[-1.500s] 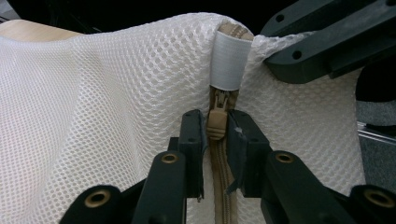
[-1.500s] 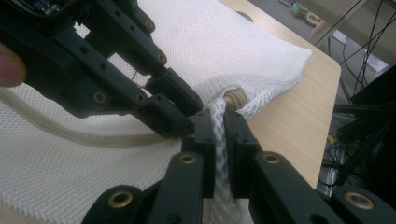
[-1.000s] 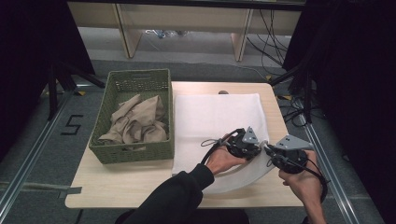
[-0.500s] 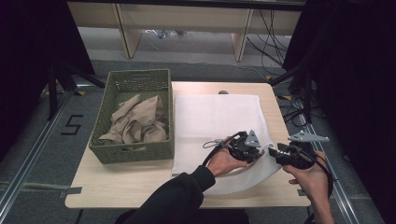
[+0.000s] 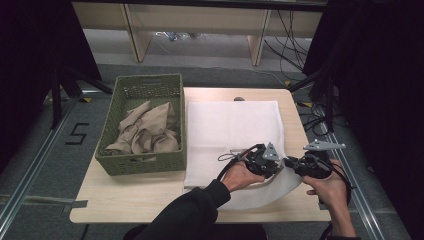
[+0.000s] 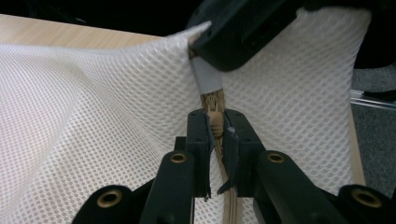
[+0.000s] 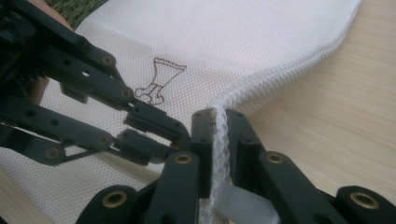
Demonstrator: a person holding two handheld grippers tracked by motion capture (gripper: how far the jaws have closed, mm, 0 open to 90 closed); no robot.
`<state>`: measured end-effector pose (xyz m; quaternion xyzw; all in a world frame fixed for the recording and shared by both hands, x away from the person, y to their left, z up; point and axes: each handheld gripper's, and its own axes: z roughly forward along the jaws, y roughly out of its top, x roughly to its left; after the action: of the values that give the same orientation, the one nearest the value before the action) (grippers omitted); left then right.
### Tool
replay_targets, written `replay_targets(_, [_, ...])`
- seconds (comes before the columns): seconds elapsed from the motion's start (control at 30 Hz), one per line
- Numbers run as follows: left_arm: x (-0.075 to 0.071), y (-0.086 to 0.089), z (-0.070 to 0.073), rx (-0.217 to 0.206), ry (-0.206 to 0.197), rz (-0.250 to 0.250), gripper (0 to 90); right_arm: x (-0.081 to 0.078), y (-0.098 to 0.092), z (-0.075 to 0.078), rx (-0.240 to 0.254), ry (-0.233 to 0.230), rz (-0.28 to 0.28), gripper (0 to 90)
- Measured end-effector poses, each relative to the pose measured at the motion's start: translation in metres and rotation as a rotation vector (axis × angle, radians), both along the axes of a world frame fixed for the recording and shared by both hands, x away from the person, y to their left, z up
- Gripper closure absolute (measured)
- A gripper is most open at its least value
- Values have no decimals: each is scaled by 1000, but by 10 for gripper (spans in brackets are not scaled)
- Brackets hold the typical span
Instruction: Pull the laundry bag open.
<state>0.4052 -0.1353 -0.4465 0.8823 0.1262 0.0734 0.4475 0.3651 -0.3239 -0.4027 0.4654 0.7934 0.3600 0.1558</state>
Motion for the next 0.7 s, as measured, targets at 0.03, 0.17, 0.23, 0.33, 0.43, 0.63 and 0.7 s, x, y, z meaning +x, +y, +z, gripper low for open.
replay_targets(0.03, [1,0,-1,8,8,-4,804,0,1,1,-4,-6,7,833])
replay_targets(0.17, [2,0,-4,-20,37,12,803,-4,6,5,-6,-18,-5,836])
replay_targets(0.23, [2,-1,-6,-31,44,23,801,-4,6,7,-33,-36,9,836])
replay_targets(0.33, [1,-3,-6,-33,47,29,781,-4,7,7,-39,-45,11,836])
replay_targets(0.43, [2,-4,-6,-38,60,41,762,-4,9,8,-29,-46,24,837])
replay_targets(0.63, [2,-7,-8,-51,60,62,753,-5,10,10,-32,-55,25,838])
replay_targets(0.7, [3,-8,-8,-68,58,58,756,-5,10,11,-21,-52,28,839])
